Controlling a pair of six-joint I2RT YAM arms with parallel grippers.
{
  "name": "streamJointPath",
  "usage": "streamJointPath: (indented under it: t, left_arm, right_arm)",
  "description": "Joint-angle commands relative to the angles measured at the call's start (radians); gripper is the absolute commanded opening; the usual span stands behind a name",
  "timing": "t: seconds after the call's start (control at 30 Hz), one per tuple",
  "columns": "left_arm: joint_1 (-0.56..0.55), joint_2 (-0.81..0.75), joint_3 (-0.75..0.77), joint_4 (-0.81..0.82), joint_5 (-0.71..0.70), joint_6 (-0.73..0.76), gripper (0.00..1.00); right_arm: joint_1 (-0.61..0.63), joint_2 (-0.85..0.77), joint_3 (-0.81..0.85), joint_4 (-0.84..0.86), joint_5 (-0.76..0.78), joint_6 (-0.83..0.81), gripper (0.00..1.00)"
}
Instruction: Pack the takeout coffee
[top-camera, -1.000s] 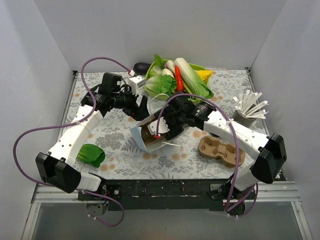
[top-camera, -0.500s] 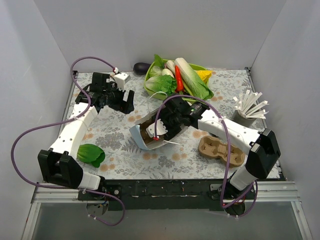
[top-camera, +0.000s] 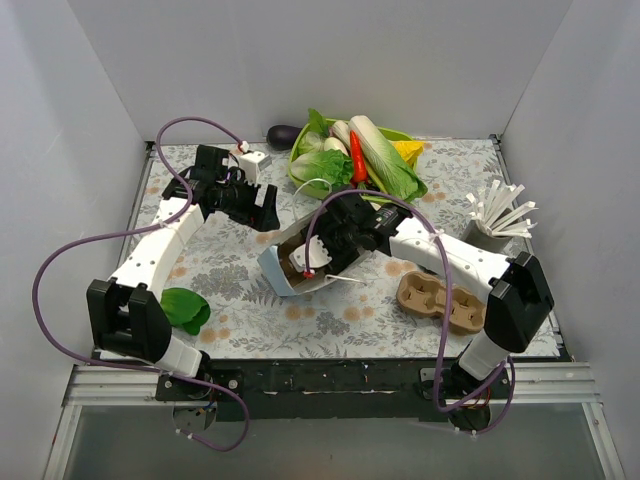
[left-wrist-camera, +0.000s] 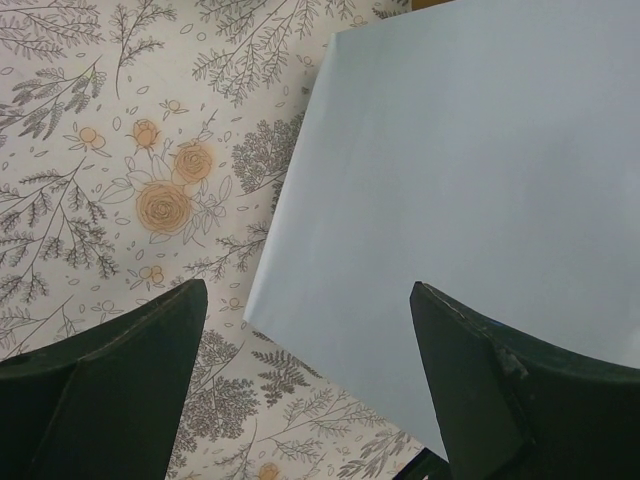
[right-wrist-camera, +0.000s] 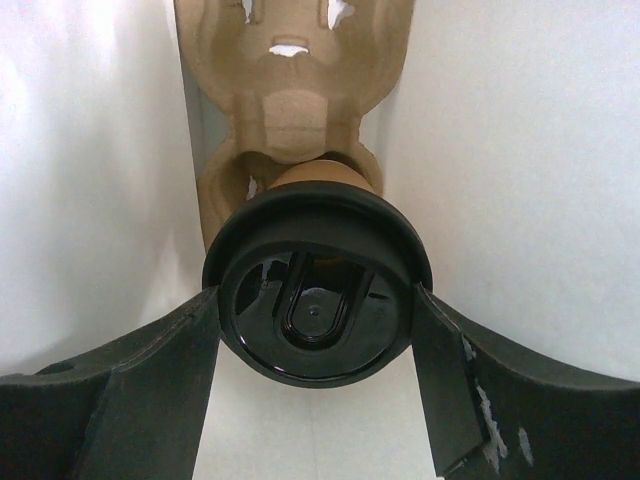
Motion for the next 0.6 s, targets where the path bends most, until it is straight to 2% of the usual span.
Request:
streamJointPath:
  t: [0.0,0.3,0.57]
  left_arm:
    - [-0.002,-0.003,0.009,-0.018,0.058,0.016,0.82]
    - [-0.002,0.0,-0.002,-0.015,0.071,0.019,0.82]
    - [-0.002,-0.007,-0.01,-0.021,0.071,0.022,0.82]
  right_arm:
    - [-0.005,0.016,0.022,0.035,0.025,-0.028,0.01]
    - [-0.01,0.039,0.042,-0.025,0.004,-0.06,0.01]
    - [-0.022,0.104,0.12,-0.153,-0.034,-0.073,0.01]
